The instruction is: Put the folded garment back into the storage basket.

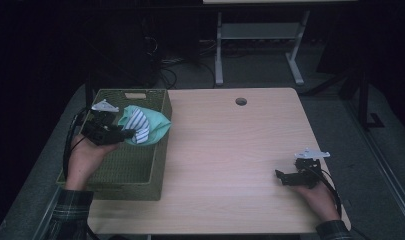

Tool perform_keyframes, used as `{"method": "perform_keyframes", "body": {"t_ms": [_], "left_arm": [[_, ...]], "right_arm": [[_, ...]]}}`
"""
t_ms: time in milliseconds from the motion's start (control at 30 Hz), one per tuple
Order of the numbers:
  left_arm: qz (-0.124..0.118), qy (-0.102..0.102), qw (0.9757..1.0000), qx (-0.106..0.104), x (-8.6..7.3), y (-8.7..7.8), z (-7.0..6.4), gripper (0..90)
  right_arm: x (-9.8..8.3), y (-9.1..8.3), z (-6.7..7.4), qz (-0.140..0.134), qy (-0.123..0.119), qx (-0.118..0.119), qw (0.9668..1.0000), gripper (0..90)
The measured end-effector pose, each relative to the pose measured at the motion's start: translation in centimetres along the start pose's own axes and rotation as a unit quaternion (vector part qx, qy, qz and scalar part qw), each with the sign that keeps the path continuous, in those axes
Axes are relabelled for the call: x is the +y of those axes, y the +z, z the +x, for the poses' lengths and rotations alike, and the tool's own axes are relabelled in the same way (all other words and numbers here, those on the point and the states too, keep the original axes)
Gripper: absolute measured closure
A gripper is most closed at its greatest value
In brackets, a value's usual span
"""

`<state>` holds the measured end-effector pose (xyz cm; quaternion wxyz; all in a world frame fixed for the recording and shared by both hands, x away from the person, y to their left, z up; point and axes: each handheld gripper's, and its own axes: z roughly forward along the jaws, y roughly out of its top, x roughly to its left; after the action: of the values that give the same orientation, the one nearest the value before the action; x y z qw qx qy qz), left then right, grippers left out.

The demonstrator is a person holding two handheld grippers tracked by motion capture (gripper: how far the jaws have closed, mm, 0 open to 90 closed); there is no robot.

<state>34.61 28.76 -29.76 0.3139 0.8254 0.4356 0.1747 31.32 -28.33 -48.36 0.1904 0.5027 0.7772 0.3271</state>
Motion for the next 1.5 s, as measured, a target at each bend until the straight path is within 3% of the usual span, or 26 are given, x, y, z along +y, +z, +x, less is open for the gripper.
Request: {"method": "perform_keyframes", "body": {"t_ms": [333, 667, 1167, 1500], "left_arm": [[0.006, -0.034, 0.9990, 0.028, -1.8, 0.6, 2.0, 69.9], [0.020, -0.052, 0.9971, 0.053, -3.4, 2.1, 3.3, 69.9], [0.035, -0.069, 0.9955, 0.054, -5.8, 5.1, 4.6, 69.9], [0.044, -0.075, 0.9949, 0.052, -6.6, 6.6, 4.6, 69.8]], "right_arm": [[0.0, 0.0, 0.0, 0.000, 0.000, 0.000, 1.0000, 1.8], [0.0, 0.0, 0.0, 0.000, 0.000, 0.000, 1.0000, 1.8], [0.0, 0.0, 0.0, 0.000, -0.001, 0.000, 1.0000, 1.8], [0.0, 0.0, 0.0, 0.000, -0.001, 0.001, 1.0000, 1.8]]}}
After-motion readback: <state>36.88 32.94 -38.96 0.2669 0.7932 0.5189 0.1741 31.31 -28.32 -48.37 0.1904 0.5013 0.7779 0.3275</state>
